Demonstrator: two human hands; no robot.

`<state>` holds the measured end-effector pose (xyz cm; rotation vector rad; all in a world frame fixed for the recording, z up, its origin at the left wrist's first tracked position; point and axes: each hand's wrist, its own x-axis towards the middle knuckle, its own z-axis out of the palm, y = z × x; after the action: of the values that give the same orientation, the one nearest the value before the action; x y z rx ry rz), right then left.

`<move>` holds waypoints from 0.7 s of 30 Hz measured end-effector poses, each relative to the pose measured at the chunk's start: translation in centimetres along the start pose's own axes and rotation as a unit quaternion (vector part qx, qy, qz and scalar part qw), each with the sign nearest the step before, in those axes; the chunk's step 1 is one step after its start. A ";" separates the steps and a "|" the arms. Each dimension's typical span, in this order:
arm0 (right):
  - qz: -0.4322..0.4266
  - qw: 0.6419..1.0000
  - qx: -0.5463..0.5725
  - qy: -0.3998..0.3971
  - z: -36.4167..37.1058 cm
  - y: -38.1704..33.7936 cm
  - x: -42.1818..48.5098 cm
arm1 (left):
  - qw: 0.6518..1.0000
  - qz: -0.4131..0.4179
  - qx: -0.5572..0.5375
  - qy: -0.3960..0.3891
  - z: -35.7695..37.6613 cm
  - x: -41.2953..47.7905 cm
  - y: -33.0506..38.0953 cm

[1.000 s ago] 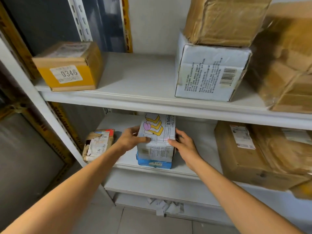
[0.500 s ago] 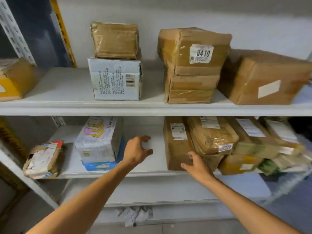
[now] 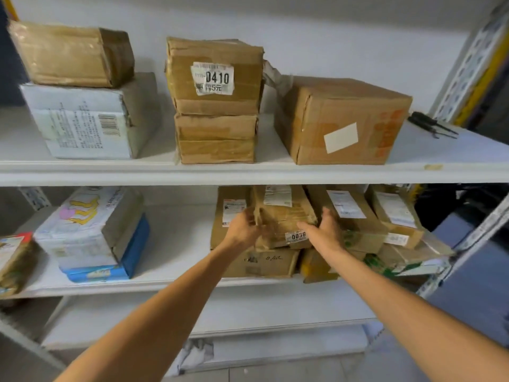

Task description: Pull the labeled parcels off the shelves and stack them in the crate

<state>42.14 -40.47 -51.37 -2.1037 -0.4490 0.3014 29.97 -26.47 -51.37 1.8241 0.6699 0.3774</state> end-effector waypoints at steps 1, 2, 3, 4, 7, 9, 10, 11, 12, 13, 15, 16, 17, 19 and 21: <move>0.001 1.000 0.005 -0.027 0.1 -0.1 0.6 | 1.000 -0.007 -0.006 0.010 0.4 0.6 0.1; -0.003 0.999 0.002 -0.048 0.3 -0.2 1.1 | 1.000 -0.019 -0.004 0.023 0.8 1.1 0.3; -0.006 0.998 -0.014 -0.066 0.6 -0.1 1.4 | 0.999 -0.032 -0.010 0.037 1.1 1.6 0.3; -0.008 0.996 -0.042 -0.073 0.9 -0.1 1.7 | 0.998 -0.042 -0.014 0.048 1.4 2.0 0.1; -0.020 0.994 -0.086 -0.057 1.4 0.6 2.2 | 0.996 -0.054 -0.020 0.066 2.4 2.6 -0.5; -0.027 0.998 -0.041 -0.036 1.3 1.1 2.1 | 0.993 -0.072 -0.057 0.075 2.8 2.2 -1.0; -0.031 0.999 -0.021 -0.030 1.3 1.3 1.9 | 0.991 -0.078 -0.072 0.078 2.8 1.9 -1.4; -0.035 0.999 -0.002 -0.023 1.4 1.5 1.7 | 0.990 -0.081 -0.077 0.085 2.7 1.5 -1.6; -0.032 0.999 0.013 -0.014 1.5 1.6 1.4 | 0.991 -0.080 -0.062 0.091 2.5 1.1 -1.8; -0.029 0.999 0.033 0.002 1.6 1.7 1.0 | 0.991 -0.078 -0.050 0.099 2.2 0.7 -1.9; -0.005 0.998 0.057 0.032 1.6 2.0 0.1 | 0.989 -0.082 -0.037 0.116 1.7 0.1 -2.4; 0.007 0.997 0.058 0.041 1.5 2.2 -0.2 | 0.989 -0.082 -0.037 0.120 1.4 -0.1 -2.9; 0.020 0.997 0.064 0.035 1.3 2.4 -0.3 | 0.989 -0.084 -0.041 0.113 1.2 -0.3 -3.2; 0.046 0.995 0.091 -0.005 1.1 2.5 -0.2 | 0.990 -0.098 -0.055 0.083 0.7 0.1 -3.2; 0.062 0.992 0.099 -0.044 1.0 2.4 0.1 | 0.989 -0.113 -0.096 0.017 0.3 1.1 -2.4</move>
<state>42.26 -40.84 -53.91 -1.9321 -0.3258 0.4917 30.33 -25.42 -53.82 1.5442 0.8265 0.3095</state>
